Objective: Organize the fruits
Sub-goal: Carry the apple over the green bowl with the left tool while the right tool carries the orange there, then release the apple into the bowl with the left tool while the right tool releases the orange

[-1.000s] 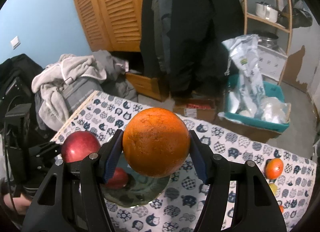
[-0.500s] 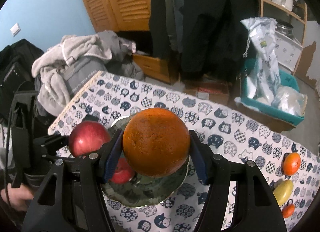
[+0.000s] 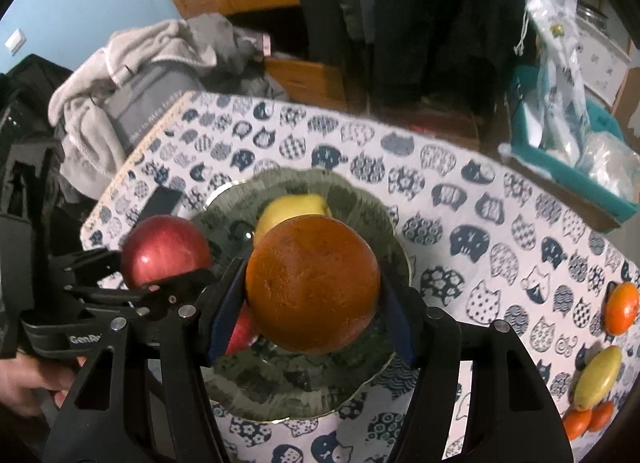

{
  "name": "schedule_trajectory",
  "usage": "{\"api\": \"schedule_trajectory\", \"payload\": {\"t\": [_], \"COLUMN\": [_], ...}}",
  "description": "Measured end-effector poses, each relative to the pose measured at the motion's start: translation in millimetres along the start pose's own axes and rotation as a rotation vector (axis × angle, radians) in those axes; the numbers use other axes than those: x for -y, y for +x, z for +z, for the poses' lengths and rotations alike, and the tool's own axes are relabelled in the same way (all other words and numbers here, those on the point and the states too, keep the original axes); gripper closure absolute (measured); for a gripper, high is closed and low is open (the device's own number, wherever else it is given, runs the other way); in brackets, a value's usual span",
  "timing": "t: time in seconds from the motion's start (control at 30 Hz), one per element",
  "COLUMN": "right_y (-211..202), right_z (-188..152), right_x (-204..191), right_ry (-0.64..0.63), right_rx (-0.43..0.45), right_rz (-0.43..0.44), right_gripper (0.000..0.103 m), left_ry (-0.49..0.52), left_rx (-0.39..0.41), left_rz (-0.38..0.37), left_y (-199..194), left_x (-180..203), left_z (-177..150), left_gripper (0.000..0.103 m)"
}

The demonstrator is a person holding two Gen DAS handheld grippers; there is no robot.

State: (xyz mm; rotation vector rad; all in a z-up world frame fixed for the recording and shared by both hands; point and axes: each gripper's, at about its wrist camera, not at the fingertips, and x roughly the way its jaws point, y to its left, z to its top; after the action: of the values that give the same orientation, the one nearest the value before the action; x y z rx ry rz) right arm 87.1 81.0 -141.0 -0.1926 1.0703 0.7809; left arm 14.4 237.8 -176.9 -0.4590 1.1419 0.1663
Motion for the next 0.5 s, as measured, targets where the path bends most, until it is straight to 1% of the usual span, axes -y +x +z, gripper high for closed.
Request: {"api": "schedule_trajectory", "payload": {"t": [0.03, 0.17, 0.37, 0.47, 0.5], "right_y": [5.5, 22.1, 37.0, 44.4, 47.2], "right_z": [-2.5, -9.3, -14.9, -17.9, -19.2], "right_x": [0.6, 4.2, 6.2, 8.1, 8.8], "right_ry": [-0.003, 0.006, 0.001, 0.005, 0.004], "right_rx": [-0.01, -0.047, -0.079, -0.097, -0.105], "right_rz": [-0.003, 0.002, -0.001, 0.0, -0.003], "right_gripper": [0.039, 0.039, 0.039, 0.038, 0.038], "left_ry": [-0.001, 0.0, -0.004, -0.003, -0.002], "left_rx": [-0.01, -0.003, -0.005, -0.001, -0.001], "left_rz": [0.004, 0.004, 0.01, 0.038, 0.036], "left_y": [4.0, 6.6, 8.9, 8.9, 9.1], "left_x": [-0.9, -1.7, -1.8, -3.5, -4.2], "left_z": [-0.7, 0.2, 1.7, 2.1, 2.2], "left_gripper": [0.028, 0.028, 0.029, 0.029, 0.029]}}
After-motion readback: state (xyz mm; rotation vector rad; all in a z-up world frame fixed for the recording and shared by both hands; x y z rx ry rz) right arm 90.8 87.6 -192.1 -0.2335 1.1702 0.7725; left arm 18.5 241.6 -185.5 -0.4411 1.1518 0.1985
